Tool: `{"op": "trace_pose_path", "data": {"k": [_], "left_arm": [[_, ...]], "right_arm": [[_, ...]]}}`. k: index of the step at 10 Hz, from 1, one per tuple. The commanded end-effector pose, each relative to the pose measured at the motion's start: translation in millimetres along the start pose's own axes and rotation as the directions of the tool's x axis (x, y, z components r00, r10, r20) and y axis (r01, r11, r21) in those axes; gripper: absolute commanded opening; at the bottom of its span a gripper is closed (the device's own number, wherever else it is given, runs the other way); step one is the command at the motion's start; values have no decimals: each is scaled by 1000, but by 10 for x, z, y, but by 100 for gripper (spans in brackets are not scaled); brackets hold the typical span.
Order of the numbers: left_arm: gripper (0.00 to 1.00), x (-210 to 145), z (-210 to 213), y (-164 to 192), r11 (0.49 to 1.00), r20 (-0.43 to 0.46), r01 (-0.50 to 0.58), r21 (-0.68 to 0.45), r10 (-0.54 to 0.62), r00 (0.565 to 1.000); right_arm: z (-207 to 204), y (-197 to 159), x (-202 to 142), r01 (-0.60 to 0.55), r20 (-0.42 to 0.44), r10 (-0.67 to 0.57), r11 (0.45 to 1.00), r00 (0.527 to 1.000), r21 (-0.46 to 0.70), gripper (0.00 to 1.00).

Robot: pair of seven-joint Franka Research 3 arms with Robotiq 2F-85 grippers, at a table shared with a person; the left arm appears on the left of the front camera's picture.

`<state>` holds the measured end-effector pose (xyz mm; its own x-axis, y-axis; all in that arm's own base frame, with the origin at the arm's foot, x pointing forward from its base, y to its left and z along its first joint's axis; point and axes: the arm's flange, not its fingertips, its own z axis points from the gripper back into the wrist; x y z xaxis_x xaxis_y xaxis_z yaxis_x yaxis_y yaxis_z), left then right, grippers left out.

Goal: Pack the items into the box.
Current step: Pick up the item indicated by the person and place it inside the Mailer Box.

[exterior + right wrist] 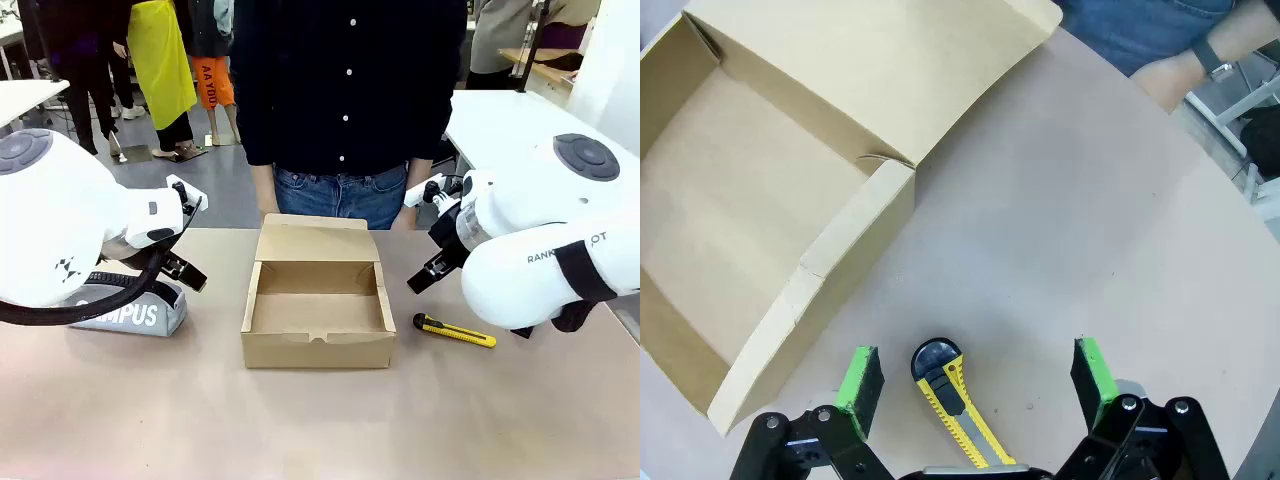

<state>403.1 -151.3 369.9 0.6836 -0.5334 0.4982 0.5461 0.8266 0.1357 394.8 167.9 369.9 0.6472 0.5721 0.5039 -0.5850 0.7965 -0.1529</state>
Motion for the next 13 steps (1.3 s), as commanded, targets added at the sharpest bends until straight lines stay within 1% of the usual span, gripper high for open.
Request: {"op": "trace_pose_path", "data": {"k": [1, 13], "left_arm": [[100, 1, 1, 0, 1000, 0, 0, 0, 0, 1000], [100, 1, 1, 0, 1000, 0, 0, 0, 0, 1000]], "right_arm": [[0, 0, 0, 0, 0, 0, 1000, 1000, 0, 100], [0, 0, 0, 0, 0, 0, 1000, 1000, 0, 100]]}}
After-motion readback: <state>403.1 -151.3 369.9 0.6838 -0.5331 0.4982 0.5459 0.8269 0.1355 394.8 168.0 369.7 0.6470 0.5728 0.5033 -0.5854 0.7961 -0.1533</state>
